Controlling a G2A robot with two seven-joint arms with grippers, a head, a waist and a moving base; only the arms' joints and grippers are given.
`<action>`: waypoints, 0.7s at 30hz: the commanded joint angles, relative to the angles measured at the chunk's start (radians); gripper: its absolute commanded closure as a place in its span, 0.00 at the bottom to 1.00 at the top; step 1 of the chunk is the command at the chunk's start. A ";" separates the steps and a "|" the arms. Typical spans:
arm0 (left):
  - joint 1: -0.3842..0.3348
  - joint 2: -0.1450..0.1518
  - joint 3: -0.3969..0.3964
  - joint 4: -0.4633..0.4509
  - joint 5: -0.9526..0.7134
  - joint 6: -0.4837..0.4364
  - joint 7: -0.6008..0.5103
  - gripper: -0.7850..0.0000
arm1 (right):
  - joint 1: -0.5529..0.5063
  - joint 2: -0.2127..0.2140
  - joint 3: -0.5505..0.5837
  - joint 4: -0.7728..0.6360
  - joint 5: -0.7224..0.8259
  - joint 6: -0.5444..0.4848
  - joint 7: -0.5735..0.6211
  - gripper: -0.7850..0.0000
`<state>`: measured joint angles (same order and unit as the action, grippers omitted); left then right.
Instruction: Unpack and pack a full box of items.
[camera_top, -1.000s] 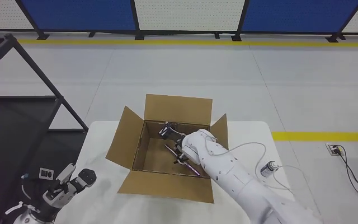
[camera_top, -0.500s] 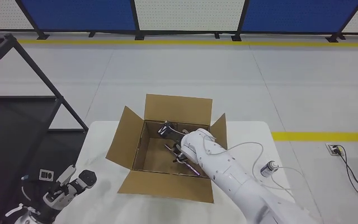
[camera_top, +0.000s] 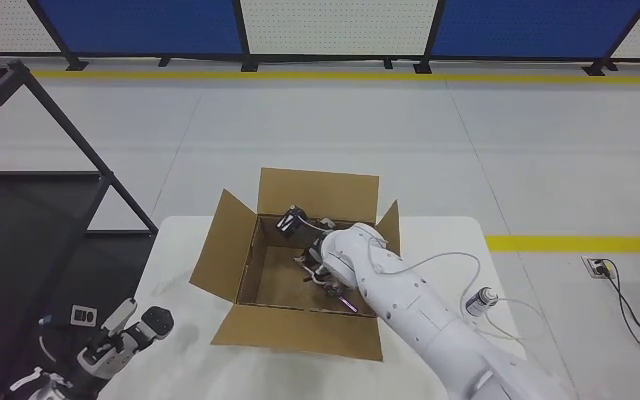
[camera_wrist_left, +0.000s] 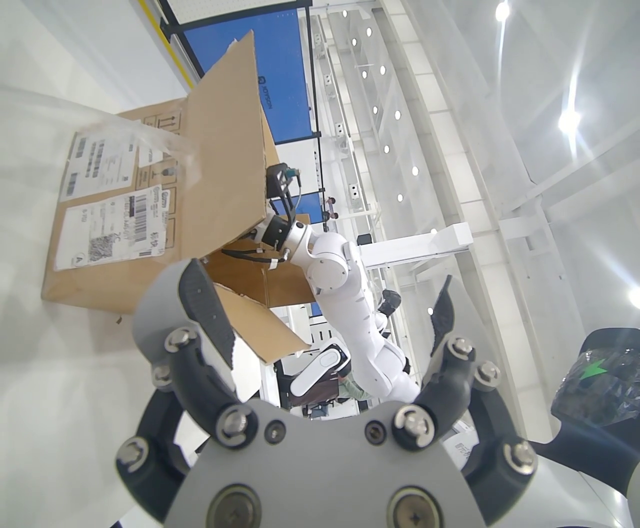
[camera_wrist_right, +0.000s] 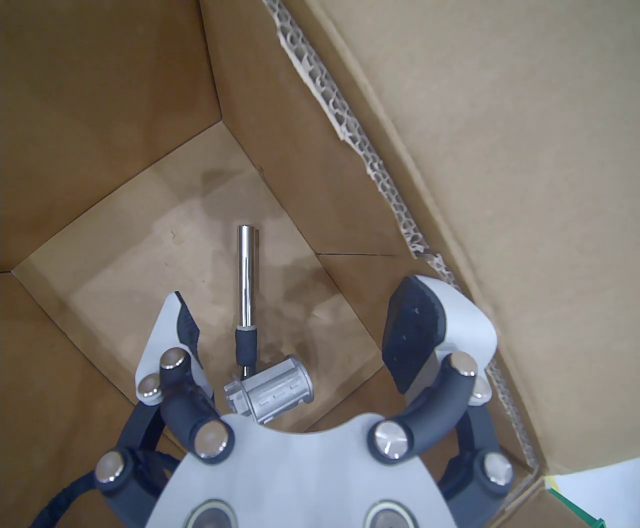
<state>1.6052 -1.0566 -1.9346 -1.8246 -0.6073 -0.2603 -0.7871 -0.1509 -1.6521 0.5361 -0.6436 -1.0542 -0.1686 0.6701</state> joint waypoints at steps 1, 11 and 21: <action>0.003 0.000 -0.002 0.000 -0.001 -0.002 0.001 0.00 | -0.010 0.015 0.019 -0.031 -0.012 -0.002 0.007 0.00; 0.016 -0.002 -0.003 -0.005 0.002 -0.009 0.004 0.00 | -0.116 0.122 0.144 -0.299 -0.169 -0.066 0.067 0.00; 0.005 -0.002 0.014 -0.013 0.020 0.003 0.003 0.00 | -0.476 0.277 0.503 -0.918 -0.262 -0.244 0.085 0.00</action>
<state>1.6124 -1.0591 -1.9232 -1.8373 -0.5889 -0.2590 -0.7831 -0.5742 -1.3875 0.9872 -1.4771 -1.3170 -0.3897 0.7596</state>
